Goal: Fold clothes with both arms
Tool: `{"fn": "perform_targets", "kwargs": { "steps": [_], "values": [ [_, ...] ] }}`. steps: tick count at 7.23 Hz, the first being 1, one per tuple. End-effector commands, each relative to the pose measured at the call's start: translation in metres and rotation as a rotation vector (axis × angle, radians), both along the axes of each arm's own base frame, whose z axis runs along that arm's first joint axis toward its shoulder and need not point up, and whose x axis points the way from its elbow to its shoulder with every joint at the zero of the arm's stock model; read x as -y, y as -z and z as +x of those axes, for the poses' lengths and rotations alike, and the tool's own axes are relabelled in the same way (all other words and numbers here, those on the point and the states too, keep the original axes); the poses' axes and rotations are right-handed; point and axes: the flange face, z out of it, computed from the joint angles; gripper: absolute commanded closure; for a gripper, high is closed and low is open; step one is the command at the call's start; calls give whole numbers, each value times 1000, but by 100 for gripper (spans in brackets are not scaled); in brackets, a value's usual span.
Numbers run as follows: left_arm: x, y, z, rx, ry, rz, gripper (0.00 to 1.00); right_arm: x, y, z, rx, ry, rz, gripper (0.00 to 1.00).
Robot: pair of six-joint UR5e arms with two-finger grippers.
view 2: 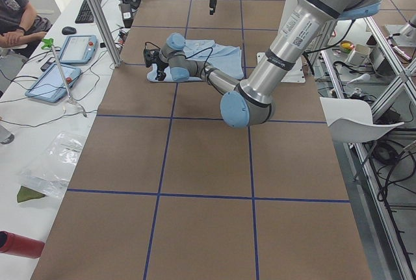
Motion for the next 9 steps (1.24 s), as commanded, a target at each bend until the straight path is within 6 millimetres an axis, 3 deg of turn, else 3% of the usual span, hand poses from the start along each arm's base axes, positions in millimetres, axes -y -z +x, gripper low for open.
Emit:
{"fn": "perform_targets", "kwargs": {
  "steps": [1,2,4,5,7,9],
  "values": [
    [-30,22,-25,10,-28,-23,0,-33,22,-71,-155,81,121,0],
    [-37,36,-29,13,-30,-27,0,-62,25,-106,-233,119,207,0],
    [-45,28,-30,19,-38,-36,0,-117,16,-159,-401,206,365,0],
    [-47,31,-29,11,-38,-38,0,-135,5,-178,-448,226,397,0],
    [-52,35,-26,2,-52,-37,0,-140,-12,-207,-505,259,426,0],
    [-53,33,-23,5,-55,-39,0,-146,-12,-212,-500,279,430,0]
  ]
}}
